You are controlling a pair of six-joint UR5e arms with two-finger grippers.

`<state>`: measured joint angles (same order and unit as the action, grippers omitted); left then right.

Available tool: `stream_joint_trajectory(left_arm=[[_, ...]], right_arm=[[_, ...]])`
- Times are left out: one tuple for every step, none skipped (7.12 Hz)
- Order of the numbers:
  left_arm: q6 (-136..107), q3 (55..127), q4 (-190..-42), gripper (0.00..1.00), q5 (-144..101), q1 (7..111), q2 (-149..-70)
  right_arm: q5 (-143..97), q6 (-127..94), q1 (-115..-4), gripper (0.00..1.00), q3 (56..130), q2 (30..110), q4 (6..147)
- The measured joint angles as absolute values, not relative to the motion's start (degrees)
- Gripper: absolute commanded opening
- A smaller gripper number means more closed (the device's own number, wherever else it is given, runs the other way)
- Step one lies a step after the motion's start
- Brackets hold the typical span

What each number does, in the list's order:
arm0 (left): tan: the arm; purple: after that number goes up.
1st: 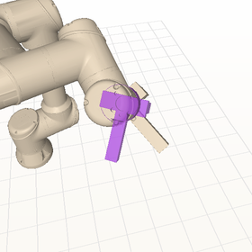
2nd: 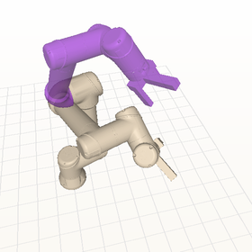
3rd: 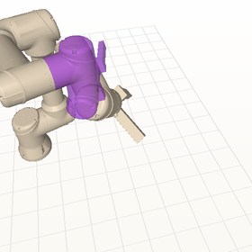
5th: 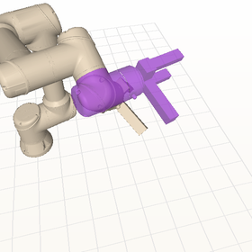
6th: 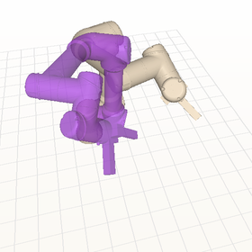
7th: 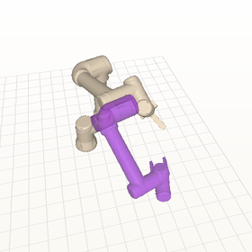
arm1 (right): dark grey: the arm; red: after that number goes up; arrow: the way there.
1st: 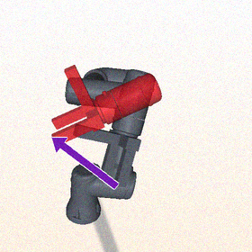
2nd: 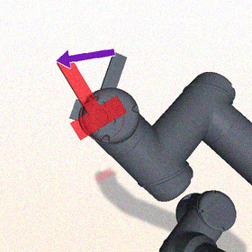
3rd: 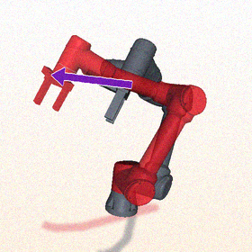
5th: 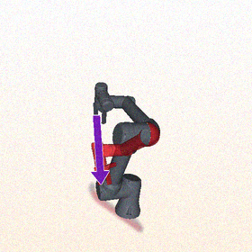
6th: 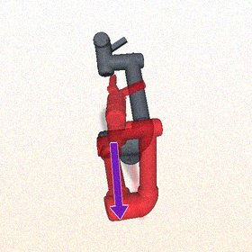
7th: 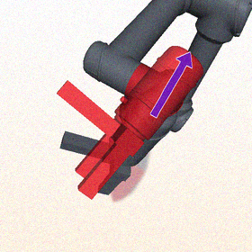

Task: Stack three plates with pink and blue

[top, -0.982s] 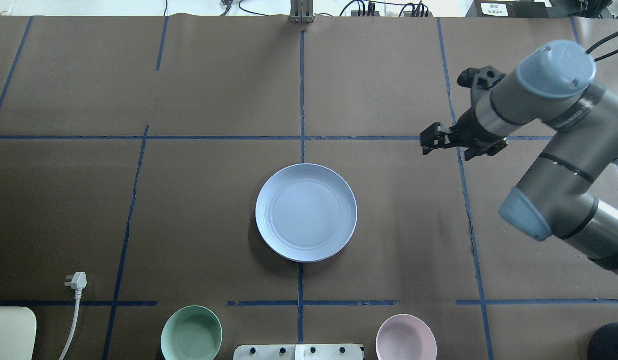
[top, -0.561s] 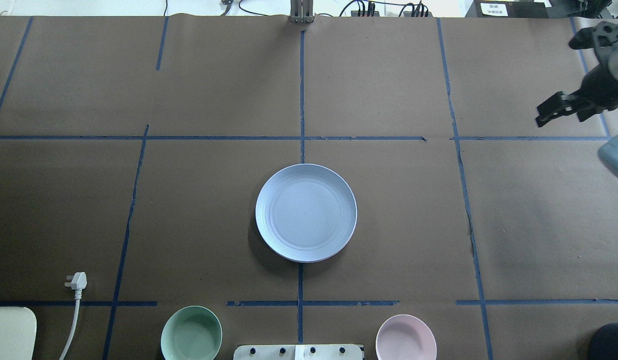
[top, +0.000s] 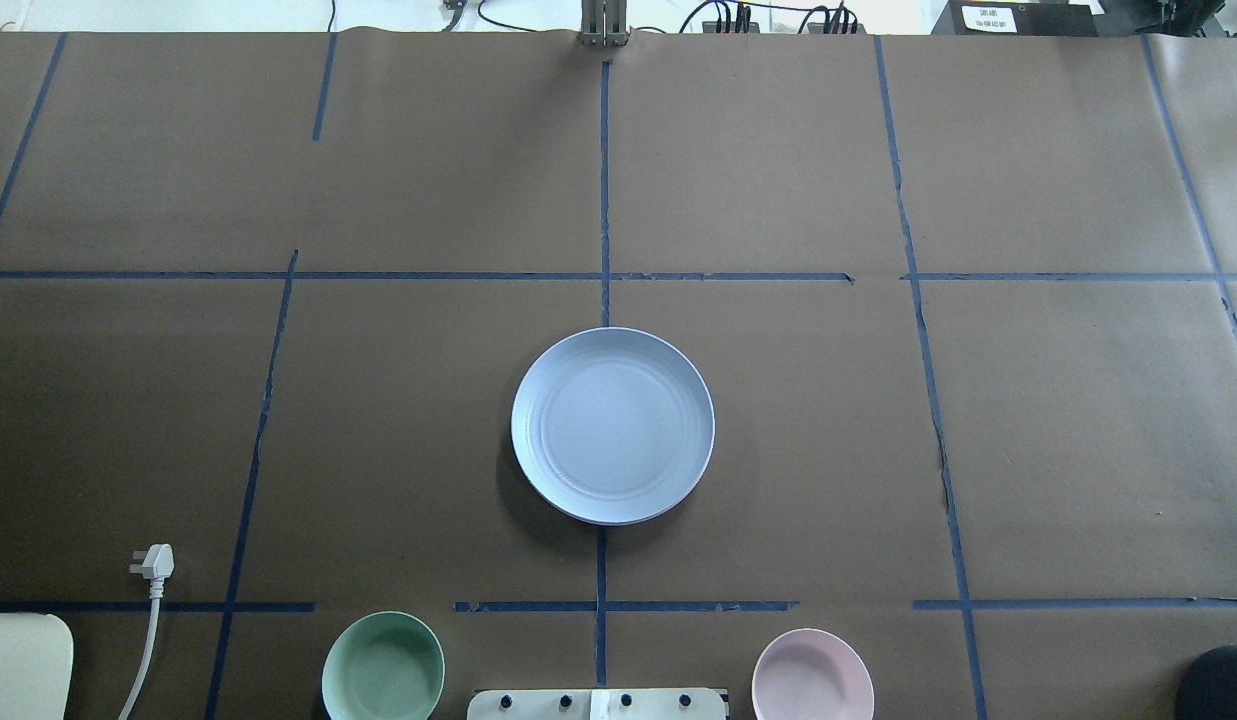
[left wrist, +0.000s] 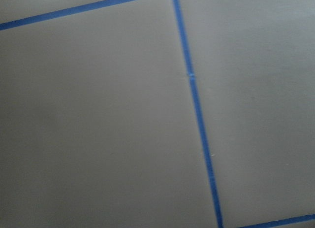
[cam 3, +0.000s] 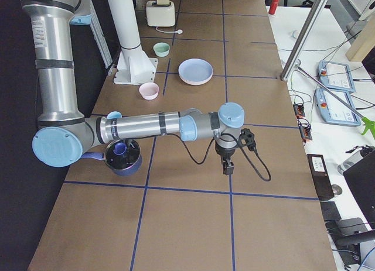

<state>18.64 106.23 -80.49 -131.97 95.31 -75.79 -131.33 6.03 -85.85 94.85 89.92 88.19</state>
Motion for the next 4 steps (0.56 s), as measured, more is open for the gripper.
stream_joint_trajectory(left_arm=[[16.86,106.27,-80.42,1.0,-131.81,95.59,-75.78],[14.28,106.2,-80.67,1.0,-131.81,95.62,-75.8],[13.21,106.29,-80.91,1.0,-131.84,95.63,-75.83],[12.92,106.52,-81.0,1.0,-131.81,95.63,-75.8]], right_arm=[[-131.24,7.4,-87.78,0.99,94.91,93.06,87.84],[-131.1,7.56,-88.97,1.0,95.37,95.61,87.65],[-131.09,7.44,-89.45,1.0,96.06,97.06,87.6],[-131.3,7.3,-89.64,1.0,96.76,97.61,87.62]])
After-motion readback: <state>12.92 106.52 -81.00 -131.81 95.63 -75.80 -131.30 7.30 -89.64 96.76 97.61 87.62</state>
